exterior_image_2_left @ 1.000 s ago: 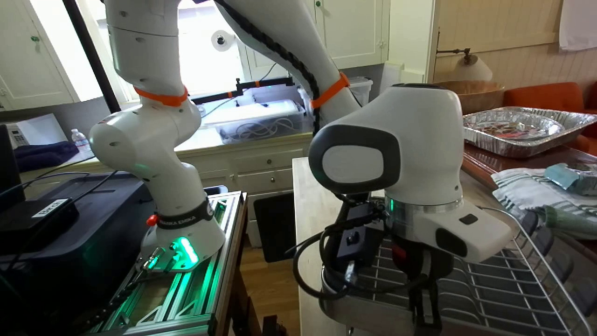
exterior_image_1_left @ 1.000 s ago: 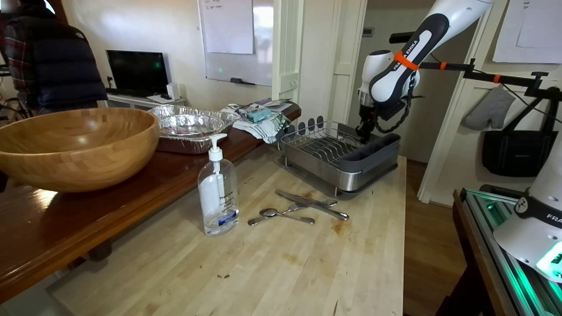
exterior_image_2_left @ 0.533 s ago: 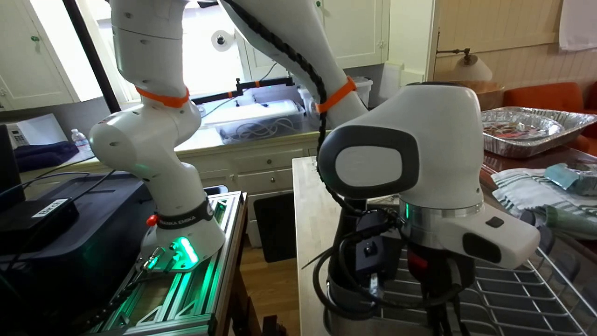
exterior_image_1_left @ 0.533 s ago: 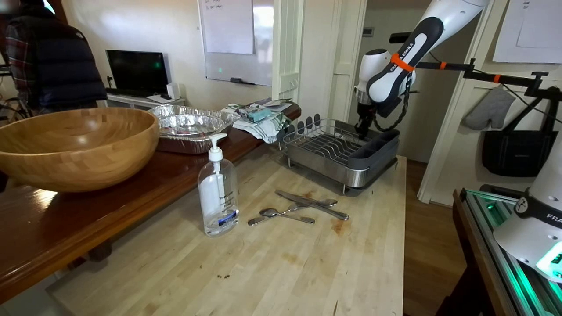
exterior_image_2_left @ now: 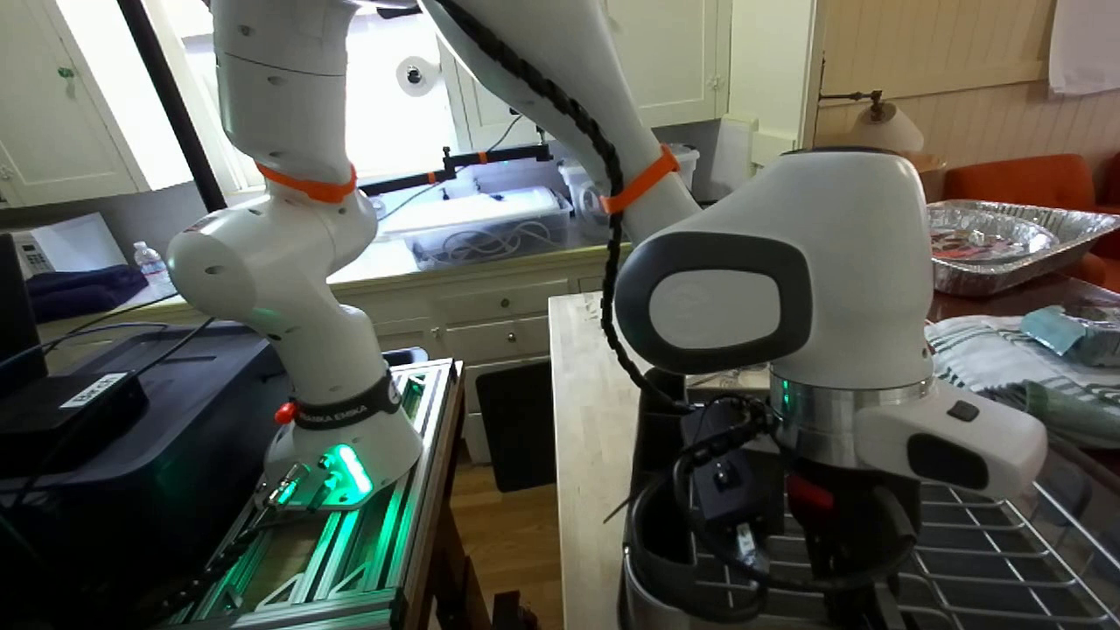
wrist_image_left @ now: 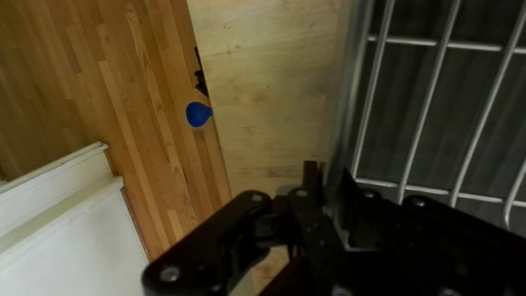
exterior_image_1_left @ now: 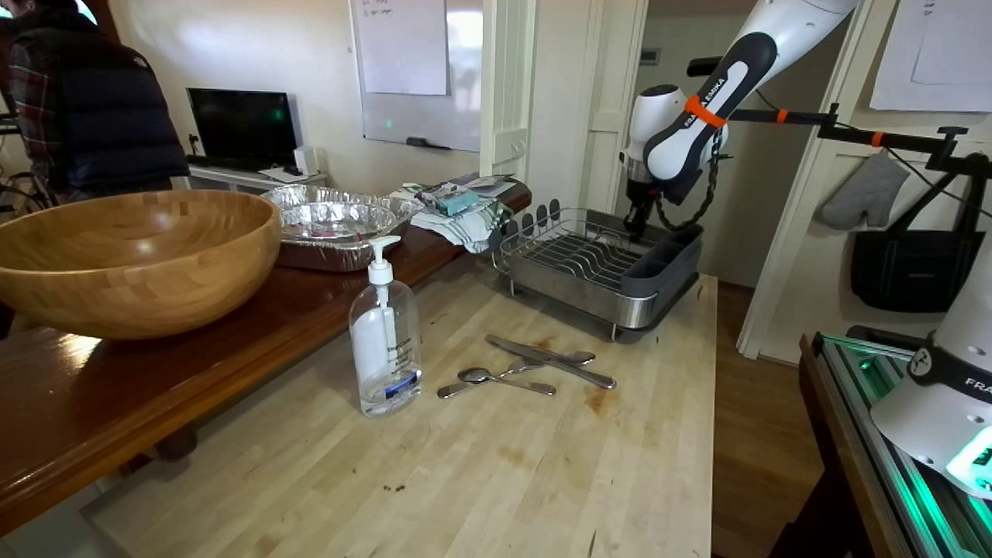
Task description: Turn the plate rack to the left
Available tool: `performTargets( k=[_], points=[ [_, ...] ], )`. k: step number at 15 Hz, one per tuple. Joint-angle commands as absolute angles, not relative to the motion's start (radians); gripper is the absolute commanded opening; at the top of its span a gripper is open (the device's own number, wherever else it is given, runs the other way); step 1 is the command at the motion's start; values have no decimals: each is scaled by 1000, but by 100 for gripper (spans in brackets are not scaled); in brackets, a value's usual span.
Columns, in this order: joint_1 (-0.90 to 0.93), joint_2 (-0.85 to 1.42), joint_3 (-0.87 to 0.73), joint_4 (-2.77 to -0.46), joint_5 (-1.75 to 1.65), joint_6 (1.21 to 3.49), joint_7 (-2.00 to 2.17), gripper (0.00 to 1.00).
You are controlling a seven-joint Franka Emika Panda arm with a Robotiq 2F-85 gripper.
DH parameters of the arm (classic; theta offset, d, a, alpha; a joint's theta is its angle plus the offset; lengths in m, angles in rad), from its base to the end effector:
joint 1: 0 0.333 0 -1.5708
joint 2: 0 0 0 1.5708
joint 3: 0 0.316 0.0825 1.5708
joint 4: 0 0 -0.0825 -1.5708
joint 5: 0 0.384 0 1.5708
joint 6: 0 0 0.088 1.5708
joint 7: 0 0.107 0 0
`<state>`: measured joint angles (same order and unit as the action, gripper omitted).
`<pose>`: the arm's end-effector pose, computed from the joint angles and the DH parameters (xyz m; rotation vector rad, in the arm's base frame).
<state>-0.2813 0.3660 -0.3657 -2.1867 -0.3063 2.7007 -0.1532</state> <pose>0.4662 -0.3377 0.2435 2.8112 -0.2721 0.0482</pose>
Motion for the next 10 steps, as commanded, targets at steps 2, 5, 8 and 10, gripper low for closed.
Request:
performTargets(
  k=[2, 5, 8, 10],
  points=[
    [-287, 401, -360, -2176, -356, 2743, -200, 3],
    [-293, 397, -340, -2192, -328, 2784, -203, 3],
    [-304, 385, -323, -2206, -303, 2801, -212, 3],
    [-319, 383, -300, -2216, -280, 2802, -234, 3]
  ],
)
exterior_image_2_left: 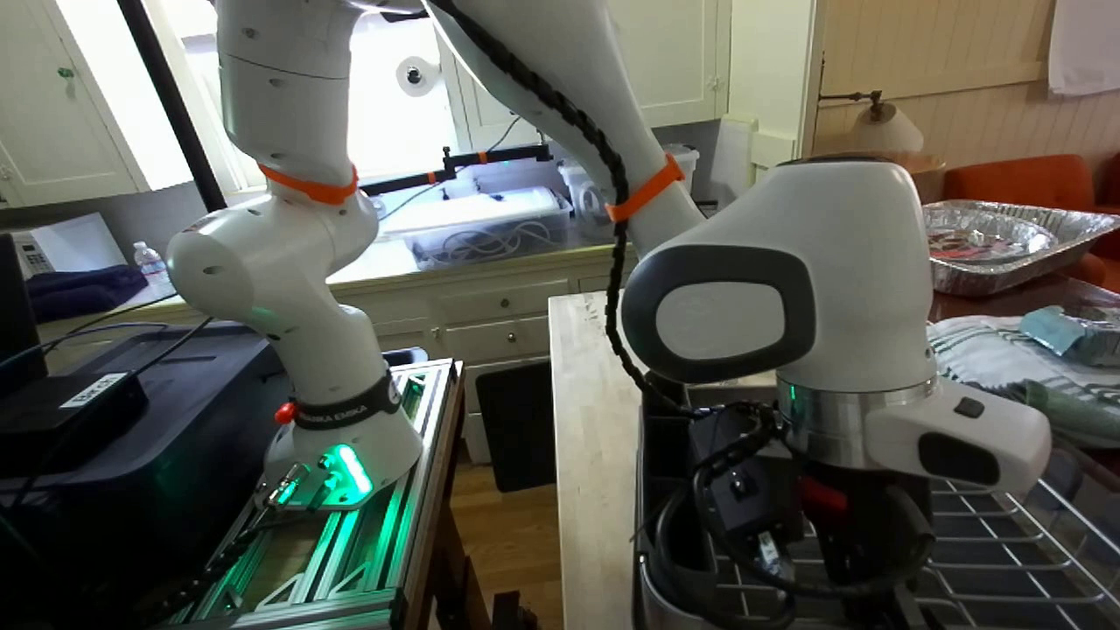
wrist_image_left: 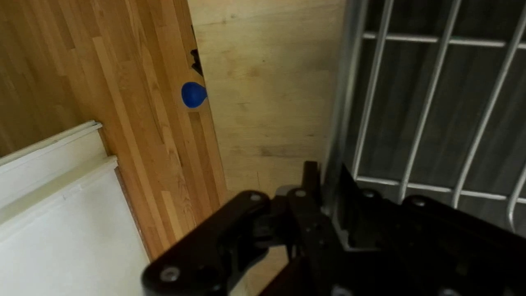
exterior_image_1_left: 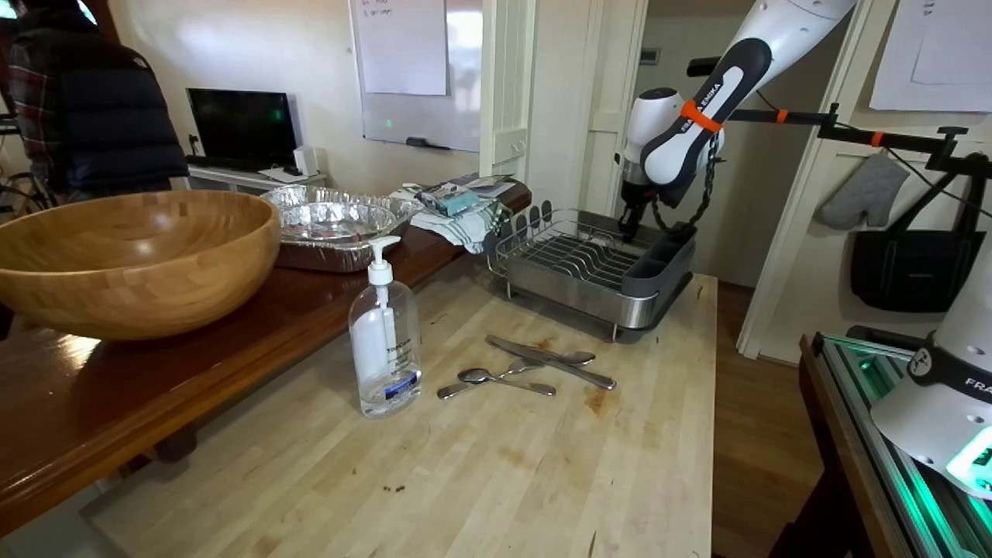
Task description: Turn the plate rack to the left
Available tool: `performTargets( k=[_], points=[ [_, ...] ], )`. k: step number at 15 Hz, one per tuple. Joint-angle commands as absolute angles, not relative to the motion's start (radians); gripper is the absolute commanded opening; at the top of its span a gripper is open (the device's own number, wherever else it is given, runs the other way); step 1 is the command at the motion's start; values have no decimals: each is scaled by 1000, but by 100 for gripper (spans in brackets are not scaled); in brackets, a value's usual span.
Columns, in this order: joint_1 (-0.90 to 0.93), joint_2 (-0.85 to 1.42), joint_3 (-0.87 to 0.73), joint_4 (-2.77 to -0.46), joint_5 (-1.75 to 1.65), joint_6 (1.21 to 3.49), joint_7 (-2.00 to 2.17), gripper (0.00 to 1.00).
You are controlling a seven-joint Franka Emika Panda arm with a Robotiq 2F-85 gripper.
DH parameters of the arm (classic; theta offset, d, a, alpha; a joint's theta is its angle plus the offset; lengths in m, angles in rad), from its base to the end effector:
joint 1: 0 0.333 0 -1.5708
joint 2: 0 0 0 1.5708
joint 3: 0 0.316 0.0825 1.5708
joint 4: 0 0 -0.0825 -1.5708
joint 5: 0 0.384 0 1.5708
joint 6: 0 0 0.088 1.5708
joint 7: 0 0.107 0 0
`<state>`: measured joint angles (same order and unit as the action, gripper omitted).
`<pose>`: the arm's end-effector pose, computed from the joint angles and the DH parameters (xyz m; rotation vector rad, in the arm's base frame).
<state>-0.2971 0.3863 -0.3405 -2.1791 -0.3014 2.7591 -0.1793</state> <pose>0.4754 -0.3345 0.2394 2.8107 -0.2146 0.1094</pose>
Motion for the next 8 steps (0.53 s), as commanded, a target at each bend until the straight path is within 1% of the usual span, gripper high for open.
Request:
performTargets(
  k=[1, 2, 3, 4, 7, 8],
  points=[
    [-321, 386, -297, -2219, -281, 2803, -235, 3],
    [-326, 387, -289, -2222, -274, 2801, -238, 3],
    [-330, 387, -284, -2225, -269, 2801, -237, 7],
    [-331, 386, -282, -2227, -263, 2791, -233, 32],
    [-340, 385, -270, -2242, -246, 2787, -243, 51],
    [-342, 380, -265, -2248, -242, 2789, -247, 61]
  ],
)
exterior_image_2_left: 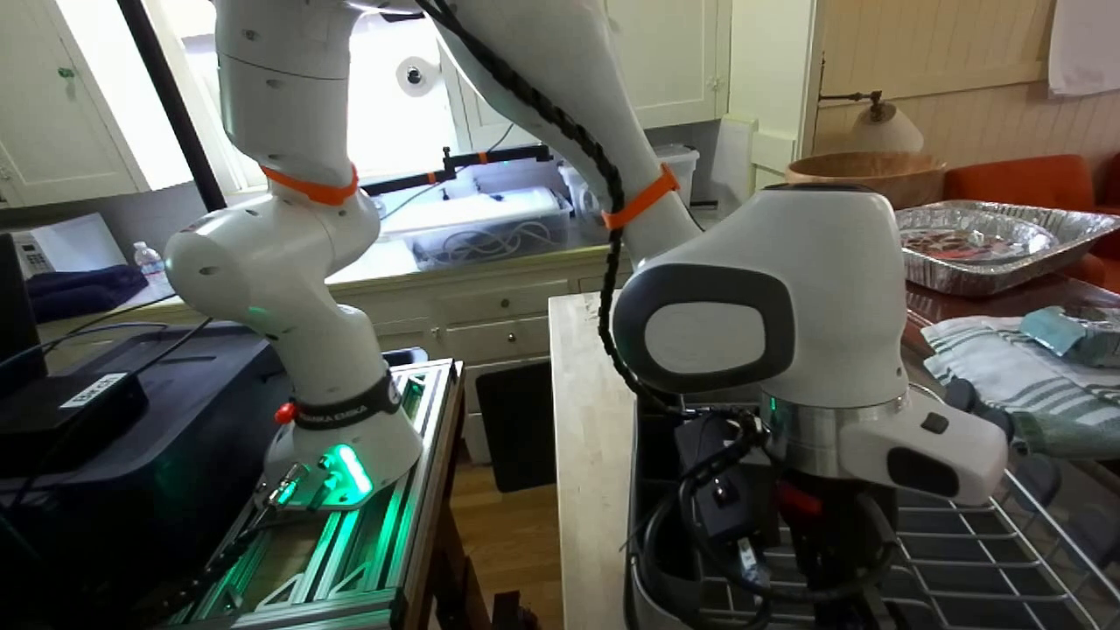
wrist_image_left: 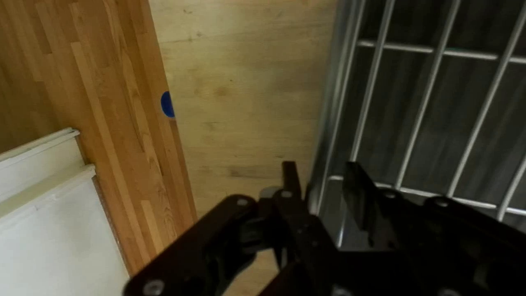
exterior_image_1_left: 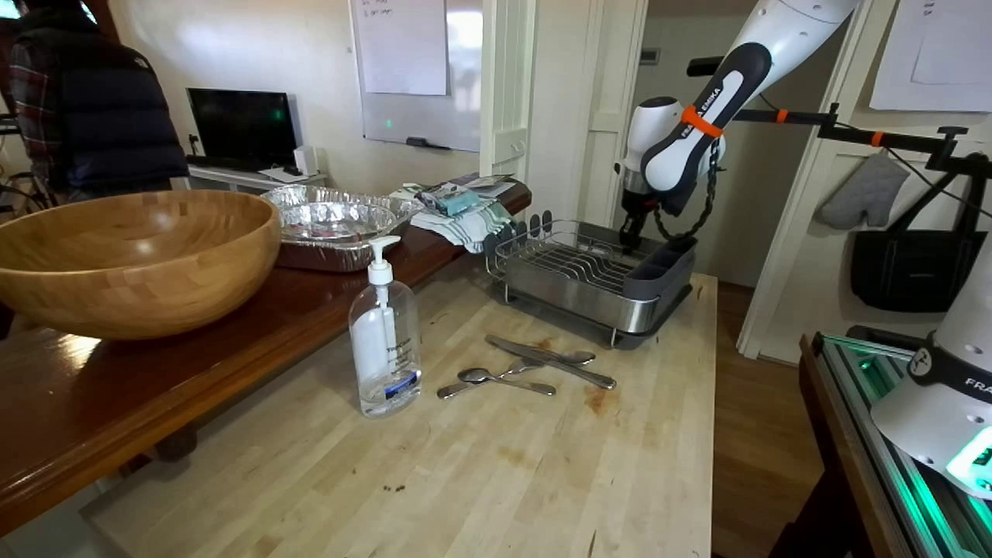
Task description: Turn the plate rack to the left
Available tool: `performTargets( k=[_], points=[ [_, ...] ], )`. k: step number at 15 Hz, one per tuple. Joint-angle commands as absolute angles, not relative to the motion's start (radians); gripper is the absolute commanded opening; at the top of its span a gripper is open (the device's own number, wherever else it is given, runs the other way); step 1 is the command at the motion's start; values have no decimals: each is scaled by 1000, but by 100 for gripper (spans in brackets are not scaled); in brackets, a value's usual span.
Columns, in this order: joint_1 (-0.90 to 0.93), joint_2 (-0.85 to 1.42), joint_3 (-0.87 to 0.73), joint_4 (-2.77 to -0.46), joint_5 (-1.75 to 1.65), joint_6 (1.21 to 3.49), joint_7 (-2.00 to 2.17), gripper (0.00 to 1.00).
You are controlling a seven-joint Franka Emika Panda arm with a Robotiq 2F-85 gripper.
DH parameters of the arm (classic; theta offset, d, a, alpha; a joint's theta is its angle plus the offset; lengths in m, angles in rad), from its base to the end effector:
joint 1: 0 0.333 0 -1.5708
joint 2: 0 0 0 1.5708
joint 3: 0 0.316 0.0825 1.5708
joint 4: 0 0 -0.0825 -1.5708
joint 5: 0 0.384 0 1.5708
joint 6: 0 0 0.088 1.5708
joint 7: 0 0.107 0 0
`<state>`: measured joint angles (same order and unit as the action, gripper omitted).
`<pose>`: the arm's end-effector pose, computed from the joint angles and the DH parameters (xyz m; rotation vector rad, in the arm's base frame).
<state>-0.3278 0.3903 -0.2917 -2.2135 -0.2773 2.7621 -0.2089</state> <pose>0.4690 -0.3207 0.2216 2.8582 -0.1868 0.0777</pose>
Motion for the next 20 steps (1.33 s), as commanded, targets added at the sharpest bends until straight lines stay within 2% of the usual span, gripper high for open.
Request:
performTargets(
  k=[1, 5, 20],
  points=[
    [-343, 374, -263, -2253, -239, 2789, -248, 67],
    [-359, 342, -246, -2281, -196, 2812, -262, 98],
    [-365, 351, -241, -2256, 200, 2794, 70, 100]
  ],
)
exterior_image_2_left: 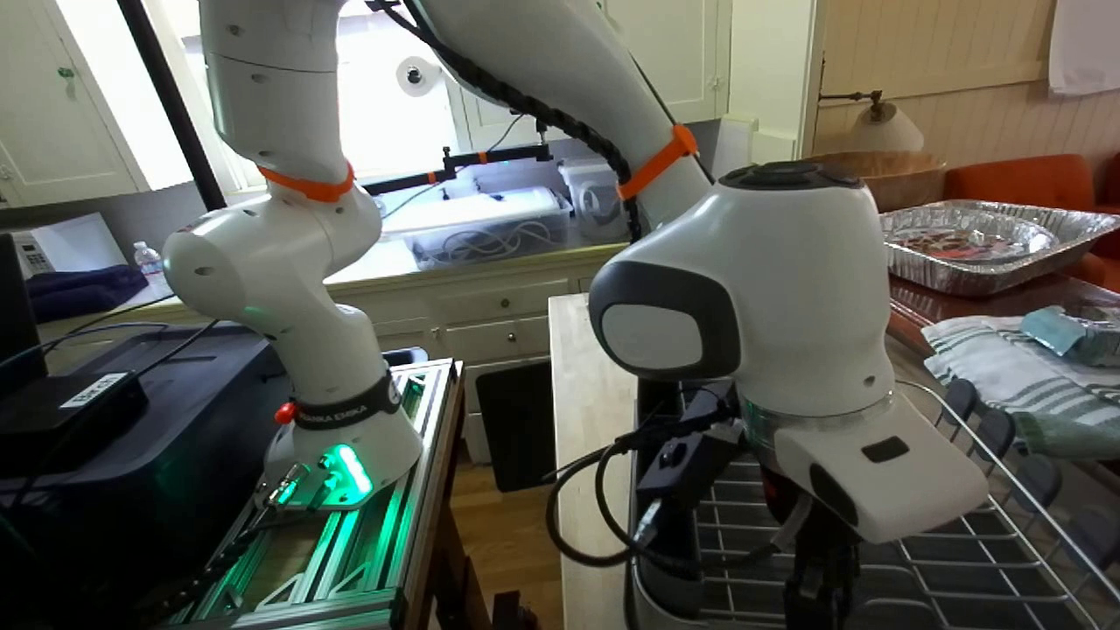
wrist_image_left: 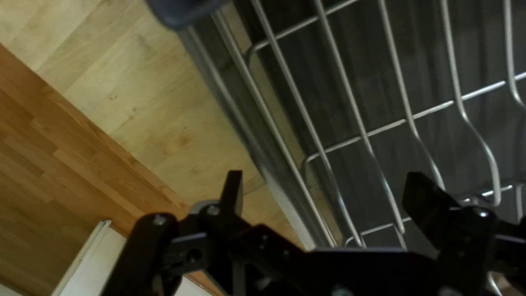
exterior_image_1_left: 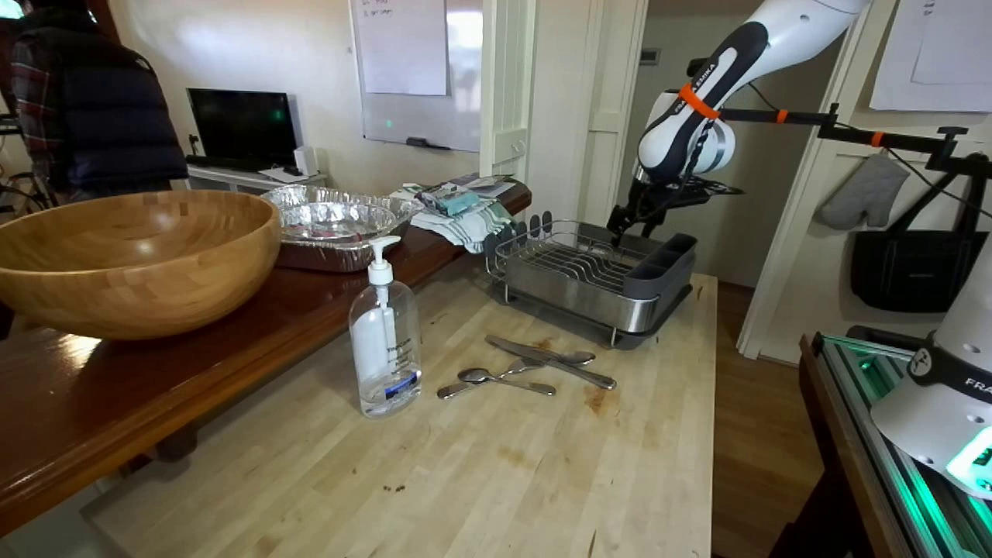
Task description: Turn the plate rack to the left
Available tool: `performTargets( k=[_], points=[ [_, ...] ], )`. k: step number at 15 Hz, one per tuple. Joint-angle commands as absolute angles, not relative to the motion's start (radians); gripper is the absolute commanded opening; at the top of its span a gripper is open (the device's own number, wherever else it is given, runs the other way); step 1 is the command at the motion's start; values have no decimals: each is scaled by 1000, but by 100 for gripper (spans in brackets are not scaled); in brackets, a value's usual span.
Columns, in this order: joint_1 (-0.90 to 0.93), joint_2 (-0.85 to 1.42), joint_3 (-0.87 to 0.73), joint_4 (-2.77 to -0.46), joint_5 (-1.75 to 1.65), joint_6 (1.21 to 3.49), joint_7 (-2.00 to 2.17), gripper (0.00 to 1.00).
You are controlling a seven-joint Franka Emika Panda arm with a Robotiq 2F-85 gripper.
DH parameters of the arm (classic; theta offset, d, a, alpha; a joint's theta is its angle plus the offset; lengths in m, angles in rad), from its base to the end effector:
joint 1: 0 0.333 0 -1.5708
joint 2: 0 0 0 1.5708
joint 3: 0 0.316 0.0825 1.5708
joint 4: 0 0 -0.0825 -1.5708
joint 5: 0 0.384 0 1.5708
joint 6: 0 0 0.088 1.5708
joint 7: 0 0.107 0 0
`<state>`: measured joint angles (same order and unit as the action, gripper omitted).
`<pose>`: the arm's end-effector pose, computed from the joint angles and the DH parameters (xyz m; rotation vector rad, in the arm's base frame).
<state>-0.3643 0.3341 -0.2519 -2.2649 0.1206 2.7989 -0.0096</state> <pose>0.4525 -0.3279 0.2369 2.8542 -1.0320 0.2969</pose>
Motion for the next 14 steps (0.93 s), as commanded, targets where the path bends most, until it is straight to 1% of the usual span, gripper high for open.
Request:
performTargets(
  k=[1, 3, 4, 5, 7, 8, 9, 11, 13, 14],
  points=[
    [-360, 357, -244, -2252, 220, 2795, 106, 100],
    [-350, 366, -251, -2250, 250, 2799, 168, 100],
    [-345, 371, -257, -2248, 252, 2803, 192, 96],
    [-339, 375, -266, -2245, 246, 2803, 212, 74],
    [-333, 380, -275, -2242, 233, 2805, 234, 70],
    [-336, 380, -275, -2238, 226, 2796, 221, 63],
    [-335, 380, -280, -2235, 214, 2789, 210, 53],
    [-340, 373, -282, -2232, 185, 2773, 166, 38],
    [-348, 365, -280, -2229, 155, 2761, 101, 24],
    [-343, 363, -289, -2226, 126, 2759, 78, 16]
  ],
)
